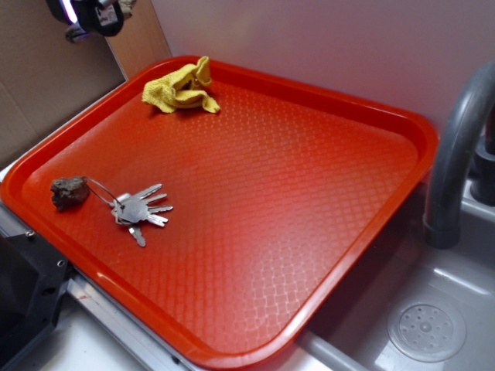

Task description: Grab the wood chip.

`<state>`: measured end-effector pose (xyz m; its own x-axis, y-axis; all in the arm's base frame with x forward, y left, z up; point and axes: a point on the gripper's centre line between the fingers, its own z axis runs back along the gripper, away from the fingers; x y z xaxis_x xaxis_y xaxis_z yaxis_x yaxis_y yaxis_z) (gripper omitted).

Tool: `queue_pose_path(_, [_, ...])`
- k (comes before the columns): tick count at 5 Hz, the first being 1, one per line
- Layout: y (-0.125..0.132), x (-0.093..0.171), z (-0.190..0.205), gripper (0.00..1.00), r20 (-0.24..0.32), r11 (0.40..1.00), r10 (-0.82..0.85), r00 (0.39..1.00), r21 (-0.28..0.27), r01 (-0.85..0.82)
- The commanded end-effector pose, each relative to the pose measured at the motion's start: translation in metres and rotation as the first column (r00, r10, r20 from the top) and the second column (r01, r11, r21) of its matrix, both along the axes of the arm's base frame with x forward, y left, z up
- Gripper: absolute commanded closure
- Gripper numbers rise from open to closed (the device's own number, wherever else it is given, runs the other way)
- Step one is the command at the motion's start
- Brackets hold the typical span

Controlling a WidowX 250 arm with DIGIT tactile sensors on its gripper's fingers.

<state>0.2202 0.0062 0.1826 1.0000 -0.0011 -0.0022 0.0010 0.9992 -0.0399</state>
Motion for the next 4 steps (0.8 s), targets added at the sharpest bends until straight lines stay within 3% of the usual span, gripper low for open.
queue_pose_path(1, [-0.0048, 0.0091, 0.0147, 1.00, 0.046, 1.000, -0.003, 0.999, -0.001, 0.003])
queue_pose_path(4, [-0.0049, 0.0102, 0.0134, 1.00, 0.045, 1.000, -0.002, 0.999, 0.001, 0.002])
